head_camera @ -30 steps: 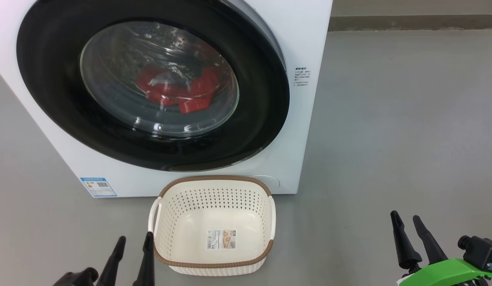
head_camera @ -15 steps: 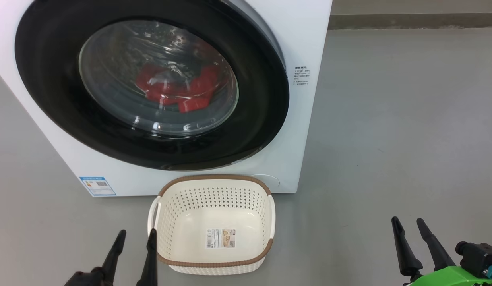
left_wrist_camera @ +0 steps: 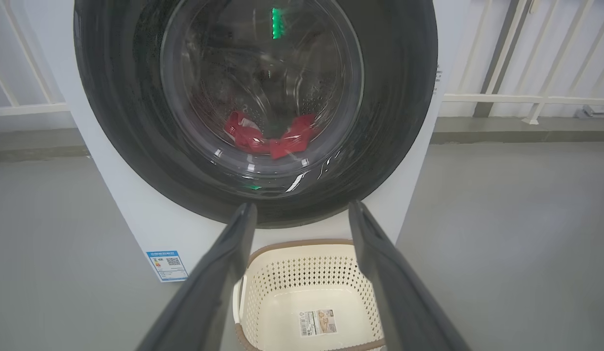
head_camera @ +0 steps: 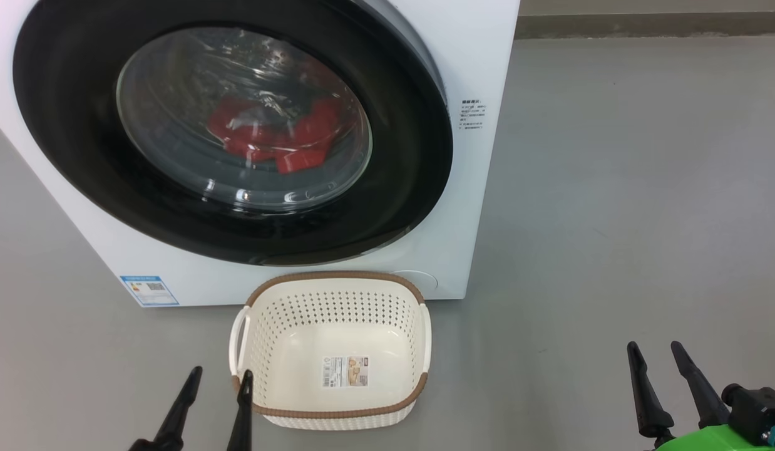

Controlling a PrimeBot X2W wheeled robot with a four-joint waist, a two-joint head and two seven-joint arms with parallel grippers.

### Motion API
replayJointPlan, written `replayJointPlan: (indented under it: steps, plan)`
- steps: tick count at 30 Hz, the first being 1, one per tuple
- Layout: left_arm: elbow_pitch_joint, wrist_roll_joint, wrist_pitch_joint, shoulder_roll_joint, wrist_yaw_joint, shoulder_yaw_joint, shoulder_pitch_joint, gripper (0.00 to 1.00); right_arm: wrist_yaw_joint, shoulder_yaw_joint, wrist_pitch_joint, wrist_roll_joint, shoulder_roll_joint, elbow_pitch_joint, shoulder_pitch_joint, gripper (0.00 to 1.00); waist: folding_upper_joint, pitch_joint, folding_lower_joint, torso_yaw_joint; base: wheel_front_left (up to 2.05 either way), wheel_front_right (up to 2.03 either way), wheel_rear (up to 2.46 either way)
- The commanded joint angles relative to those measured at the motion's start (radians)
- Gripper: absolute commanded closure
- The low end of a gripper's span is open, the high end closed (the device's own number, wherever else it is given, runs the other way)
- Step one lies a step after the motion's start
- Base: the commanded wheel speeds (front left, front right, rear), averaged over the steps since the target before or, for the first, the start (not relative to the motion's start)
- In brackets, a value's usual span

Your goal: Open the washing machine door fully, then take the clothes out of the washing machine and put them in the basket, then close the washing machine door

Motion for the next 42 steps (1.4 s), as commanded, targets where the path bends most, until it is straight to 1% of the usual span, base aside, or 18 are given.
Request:
replayJointPlan:
  steps: [1, 5, 20, 21, 22, 23, 24, 28, 34, 42]
  plan:
    - [-0.028, 0.033, -0.019, 0.002, -0.006, 0.036, -0.016, 0.0, -0.001, 0.016, -0.019, -0.033, -0.012, -0.03, -0.002, 0.0, 0.0, 0.002, 0.0, -0.001, 0.0, 0.0, 0.0]
    - [-0.034, 0.08, -0.029, -0.002, -0.014, 0.038, -0.015, 0.0, -0.001, 0.013, -0.029, -0.072, -0.009, -0.034, 0.0, 0.0, 0.0, 0.008, 0.0, -0.004, 0.0, 0.0, 0.0]
    - [-0.033, 0.086, -0.029, -0.012, -0.033, 0.051, -0.023, 0.0, -0.001, -0.003, -0.029, -0.063, 0.002, -0.054, -0.006, 0.0, 0.0, 0.016, 0.0, -0.002, 0.0, 0.0, 0.0]
    - [-0.034, 0.086, -0.029, -0.013, -0.034, 0.051, -0.023, 0.0, -0.001, 0.0, -0.029, -0.05, 0.004, -0.056, -0.008, 0.06, 0.0, 0.017, 0.0, -0.002, 0.0, 0.0, 0.0]
    - [-0.034, 0.086, -0.029, -0.013, -0.035, 0.052, -0.024, 0.0, -0.001, 0.007, -0.029, -0.039, 0.005, -0.06, -0.012, 0.51, 0.0, 0.018, 0.0, -0.001, 0.0, 0.0, 0.0]
    - [-0.035, 0.086, -0.029, -0.014, -0.036, 0.054, -0.025, 0.0, -0.001, 0.013, -0.029, -0.025, 0.007, -0.067, -0.02, 0.71, 0.0, 0.022, 0.0, -0.002, 0.0, 0.0, 0.0]
    - [-0.036, 0.086, -0.029, -0.014, -0.037, 0.054, -0.026, 0.0, -0.001, 0.019, -0.029, -0.011, 0.008, -0.074, -0.03, 0.99, 0.0, 0.025, 0.0, -0.002, 0.0, 0.0, 0.0]
    - [-0.042, 0.085, -0.029, -0.016, -0.039, 0.043, -0.039, 0.0, -0.001, 0.037, -0.029, 0.047, 0.013, -0.095, -0.096, 1.0, 0.0, 0.051, 0.0, 0.008, 0.0, 0.0, 0.0]
    - [-0.045, 0.077, -0.029, -0.017, -0.043, 0.013, -0.07, 0.0, -0.001, 0.086, -0.029, 0.147, 0.016, -0.093, -0.243, 1.0, 0.0, 0.096, 0.0, 0.039, 0.0, 0.0, 0.0]
    - [-0.042, 0.055, -0.029, -0.018, -0.043, -0.027, -0.109, 0.0, -0.001, 0.156, -0.029, 0.272, -0.036, -0.057, -0.464, 1.0, 0.0, 0.154, 0.0, 0.092, 0.0, 0.0, 0.0]
